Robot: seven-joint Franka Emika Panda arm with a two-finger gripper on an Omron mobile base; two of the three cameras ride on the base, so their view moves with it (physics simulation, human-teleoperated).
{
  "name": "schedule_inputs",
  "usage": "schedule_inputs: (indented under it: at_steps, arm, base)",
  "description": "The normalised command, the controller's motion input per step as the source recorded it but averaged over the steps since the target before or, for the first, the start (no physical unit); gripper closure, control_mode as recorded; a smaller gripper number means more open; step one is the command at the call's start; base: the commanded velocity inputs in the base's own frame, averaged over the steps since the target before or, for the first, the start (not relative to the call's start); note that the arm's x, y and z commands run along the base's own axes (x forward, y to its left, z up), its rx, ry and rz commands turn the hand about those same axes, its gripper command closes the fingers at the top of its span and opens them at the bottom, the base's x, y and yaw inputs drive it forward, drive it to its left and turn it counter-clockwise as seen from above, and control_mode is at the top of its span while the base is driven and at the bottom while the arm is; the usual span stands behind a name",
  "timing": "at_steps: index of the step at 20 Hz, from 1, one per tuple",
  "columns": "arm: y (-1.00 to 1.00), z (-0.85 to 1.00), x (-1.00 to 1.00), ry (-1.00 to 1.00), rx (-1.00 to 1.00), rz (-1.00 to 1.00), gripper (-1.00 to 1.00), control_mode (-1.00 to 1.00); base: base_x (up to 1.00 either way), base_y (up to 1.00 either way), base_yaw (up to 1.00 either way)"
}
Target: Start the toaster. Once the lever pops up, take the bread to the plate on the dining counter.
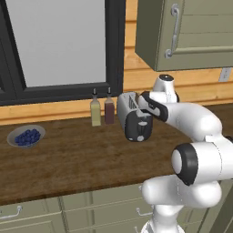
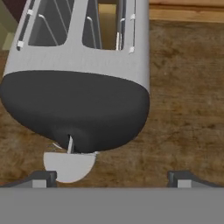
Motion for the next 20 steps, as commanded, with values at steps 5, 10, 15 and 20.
schedule_inputs:
  at_steps: [5, 10, 15, 20]
  arm:
    - [0.00, -0.07, 0.11, 0.00, 0.00, -0.01, -1.00, -1.00]
    - [0.00, -0.22, 0.00, 0.00, 0.00, 0.00, -1.00, -1.00]
    - [0.00, -0.25, 0.00, 0.00, 0.00, 0.00, -1.00, -1.00]
    - [0.00, -0.23, 0.00, 0.00, 0.00, 0.00, -1.00, -1.00]
  base:
    - [0.00, 0.00, 0.00]
    - [0.00, 0.00, 0.00]
    - [0.00, 0.00, 0.00]
    - [0.00, 0.00, 0.00]
